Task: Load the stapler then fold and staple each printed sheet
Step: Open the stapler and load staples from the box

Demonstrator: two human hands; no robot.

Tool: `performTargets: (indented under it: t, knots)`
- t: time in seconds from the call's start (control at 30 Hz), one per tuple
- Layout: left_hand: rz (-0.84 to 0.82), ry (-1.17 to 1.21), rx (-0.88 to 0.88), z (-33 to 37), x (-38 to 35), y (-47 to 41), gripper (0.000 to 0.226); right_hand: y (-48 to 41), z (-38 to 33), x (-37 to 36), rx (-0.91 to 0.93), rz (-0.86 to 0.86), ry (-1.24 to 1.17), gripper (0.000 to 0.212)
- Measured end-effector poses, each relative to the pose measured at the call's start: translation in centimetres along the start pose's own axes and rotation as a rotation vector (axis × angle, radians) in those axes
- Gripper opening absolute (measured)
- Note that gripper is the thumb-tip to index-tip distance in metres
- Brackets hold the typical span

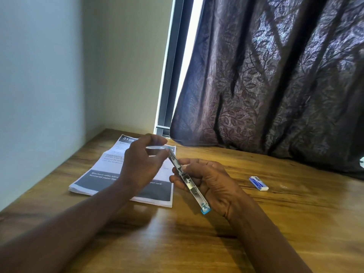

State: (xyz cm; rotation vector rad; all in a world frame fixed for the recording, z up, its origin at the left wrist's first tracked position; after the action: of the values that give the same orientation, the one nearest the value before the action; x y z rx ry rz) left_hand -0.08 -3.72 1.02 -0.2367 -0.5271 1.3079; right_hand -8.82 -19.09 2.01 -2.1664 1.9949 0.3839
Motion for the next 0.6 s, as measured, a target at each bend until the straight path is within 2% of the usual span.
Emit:
performTargets:
  t: [0.07,0.17,0.4,0.6]
  knots:
    - [-0.037,-0.256,-0.178,0.4,0.0,0.1,0.02,0.0,0.0,-0.1,0.025,0.015,-0.018,0.023]
    - [-0.106,-0.425,-0.323,0.8,-0.2,0.3,0.026,0.0,0.0,-0.3,0.06,0.03,-0.014,0.023]
    - [-0.183,-0.525,-0.322,0.9,-0.2,0.4,0.027,-0.3,0.3,-0.4,0.145,0.059,-0.028,0.023]
    - [-0.179,-0.636,-0.372,1.8,0.4,0.6,0.023,-0.4,0.5,-0.7,0.196,0.096,-0.071,0.02]
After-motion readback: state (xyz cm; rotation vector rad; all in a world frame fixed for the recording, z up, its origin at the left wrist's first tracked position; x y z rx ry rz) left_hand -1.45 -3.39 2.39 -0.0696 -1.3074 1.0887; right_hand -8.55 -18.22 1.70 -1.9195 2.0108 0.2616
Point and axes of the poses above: each hand's wrist, its own y-axis away from the middle knuckle, its own x-axis out of the back of the hand, z = x × y, the point moved 3 cm from there along -y, towards the middle knuckle, and after that the axes turned 13 degrees about -z, right-handed, at the moved point
